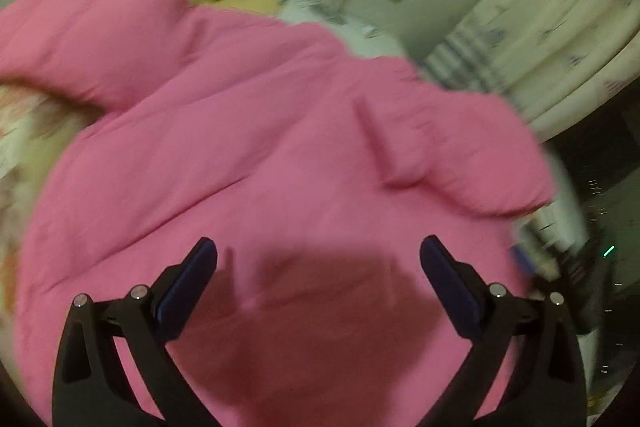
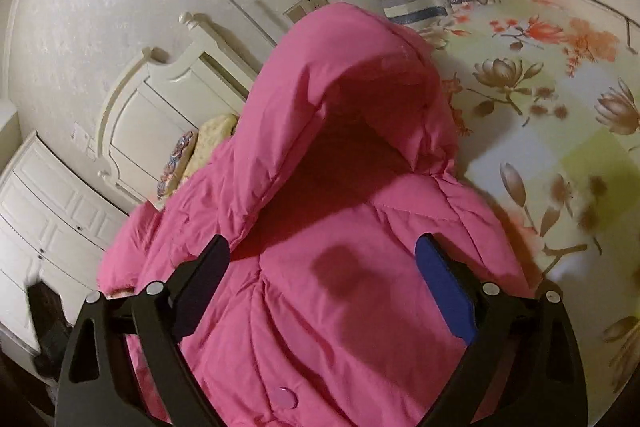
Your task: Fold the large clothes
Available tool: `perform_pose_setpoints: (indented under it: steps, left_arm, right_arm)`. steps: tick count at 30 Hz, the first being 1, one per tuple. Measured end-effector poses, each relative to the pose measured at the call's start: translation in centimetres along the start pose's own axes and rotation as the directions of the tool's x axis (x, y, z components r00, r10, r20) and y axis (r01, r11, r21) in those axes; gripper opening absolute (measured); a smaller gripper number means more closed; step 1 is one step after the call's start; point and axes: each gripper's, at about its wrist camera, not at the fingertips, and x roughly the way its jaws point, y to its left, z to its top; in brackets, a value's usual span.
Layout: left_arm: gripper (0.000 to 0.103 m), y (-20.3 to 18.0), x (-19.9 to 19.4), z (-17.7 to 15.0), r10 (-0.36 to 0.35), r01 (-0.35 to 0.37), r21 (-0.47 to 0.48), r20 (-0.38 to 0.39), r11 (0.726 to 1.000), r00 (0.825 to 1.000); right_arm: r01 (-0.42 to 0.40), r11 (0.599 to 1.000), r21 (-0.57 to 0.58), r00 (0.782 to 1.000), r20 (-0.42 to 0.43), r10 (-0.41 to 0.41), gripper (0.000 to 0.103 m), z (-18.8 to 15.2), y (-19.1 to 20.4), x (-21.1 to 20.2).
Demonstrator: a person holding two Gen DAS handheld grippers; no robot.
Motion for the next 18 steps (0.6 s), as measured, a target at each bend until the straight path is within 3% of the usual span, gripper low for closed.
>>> perform_pose_setpoints:
  steps: [2,5,9,11,12,13,18]
  left_arm:
    - [0.100,-1.3,2.2,1.8,-0.054,0.053,-0.040,-0.012,0.998,0.998]
    - [0.088,-2.0,6.1,3.5,-0.100,0.096,-0.118,-0.029,0.988,0.995]
    - [0.063,-1.9,9.8,4.1,-0.132,0.120,-0.205,-0.046,0.971,0.990]
    - [0.036,-2.3,10.0,3.9,-0.123,0.116,-0.194,-0.024,0.974,0.992]
    - [0.011,-2.5,9.7,3.7,-0.114,0.110,-0.186,-0.011,0.976,0.993]
    - [0.006,-2.7,9.3,3.6,-0.106,0.105,-0.182,0.006,0.978,0.994]
    - [0.003,-2.9,3.9,3.8,-0.145,0.162,-0.117,0.145,0.980,0.979]
  right_arm:
    - [0.019,0.999,-0.041,1.000,-0.017,-0.020,0.095,-0.3,0.6,0.3]
    - [0.067,0.992,-0.105,0.997,-0.029,-0.070,0.096,-1.0,1.9,1.1]
    - [0.075,0.990,-0.121,0.996,-0.028,-0.079,0.096,-1.2,1.9,1.7]
    - [0.064,0.992,-0.107,0.997,-0.025,-0.067,0.096,-1.2,1.6,1.7]
    - [0.060,0.993,-0.102,0.998,-0.026,-0.063,0.096,-1.2,1.5,1.8]
    - [0.059,0.993,-0.099,0.998,-0.026,-0.061,0.096,-1.2,1.3,1.8]
    - [0.055,0.994,-0.096,0.998,-0.022,-0.057,0.097,-1.1,1.2,1.6]
